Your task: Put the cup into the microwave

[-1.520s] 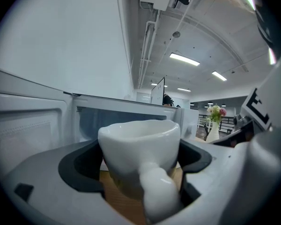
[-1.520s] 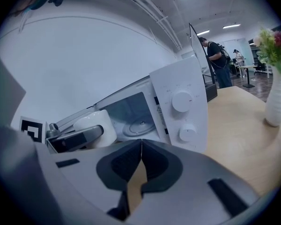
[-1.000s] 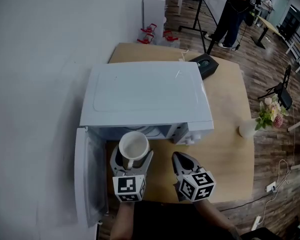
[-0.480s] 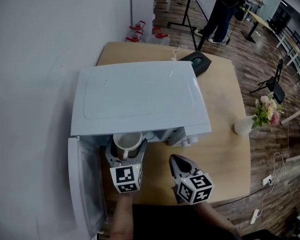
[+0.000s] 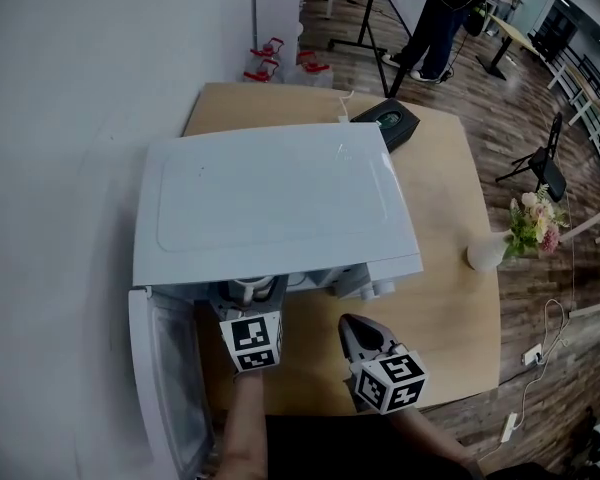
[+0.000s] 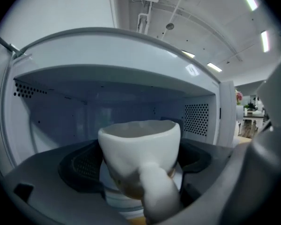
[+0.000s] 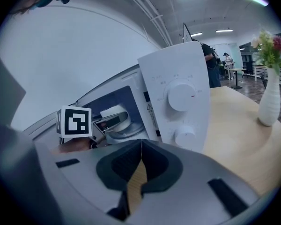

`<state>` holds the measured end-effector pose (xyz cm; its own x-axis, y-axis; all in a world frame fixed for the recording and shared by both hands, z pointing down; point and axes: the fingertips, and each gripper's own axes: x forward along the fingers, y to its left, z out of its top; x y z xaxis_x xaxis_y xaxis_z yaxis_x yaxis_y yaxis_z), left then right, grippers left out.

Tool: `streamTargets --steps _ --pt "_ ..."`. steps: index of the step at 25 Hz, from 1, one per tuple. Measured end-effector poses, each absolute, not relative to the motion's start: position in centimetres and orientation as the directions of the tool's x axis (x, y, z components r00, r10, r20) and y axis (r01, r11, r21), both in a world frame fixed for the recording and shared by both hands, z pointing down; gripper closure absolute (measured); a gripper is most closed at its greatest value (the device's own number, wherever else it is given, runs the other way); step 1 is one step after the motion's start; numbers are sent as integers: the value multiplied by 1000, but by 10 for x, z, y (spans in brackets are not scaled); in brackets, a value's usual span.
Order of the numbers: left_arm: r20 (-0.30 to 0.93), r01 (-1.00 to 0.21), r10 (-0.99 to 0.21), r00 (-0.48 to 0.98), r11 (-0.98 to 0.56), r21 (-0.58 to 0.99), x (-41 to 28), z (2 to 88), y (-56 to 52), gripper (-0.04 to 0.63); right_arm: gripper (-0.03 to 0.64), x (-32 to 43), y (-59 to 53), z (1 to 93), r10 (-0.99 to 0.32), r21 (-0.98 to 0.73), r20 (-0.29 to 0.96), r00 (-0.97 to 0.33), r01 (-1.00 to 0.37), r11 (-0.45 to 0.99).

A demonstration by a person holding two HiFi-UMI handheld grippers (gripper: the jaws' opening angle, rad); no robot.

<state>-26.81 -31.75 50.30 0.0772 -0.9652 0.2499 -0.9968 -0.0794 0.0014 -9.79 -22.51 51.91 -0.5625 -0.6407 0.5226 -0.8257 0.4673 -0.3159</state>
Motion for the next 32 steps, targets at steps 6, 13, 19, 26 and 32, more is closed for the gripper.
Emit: streamTargets --steps 6,13,19,26,32 --pt "263 -998 -963 61 -66 -8 -266 514 -333 117 623 -91 -226 522 -641 -305 537 -549 -834 459" --pt "266 -998 -963 44 -53 -28 -266 520 -345 117 623 -86 -229 525 -642 -300 548 -537 -842 448" --pt "273 -998 -961 43 -55 -38 -265 525 -351 117 623 -87 -227 526 -636 -298 556 -534 -843 448" --pt "285 -997 -958 42 -61 -56 -264 533 -352 117 623 -89 -227 528 -636 -295 558 -533 -844 448" --pt "294 -992 -955 37 -70 -102 -262 536 -352 117 623 -89 -227 528 -640 -293 556 -531 -845 447"
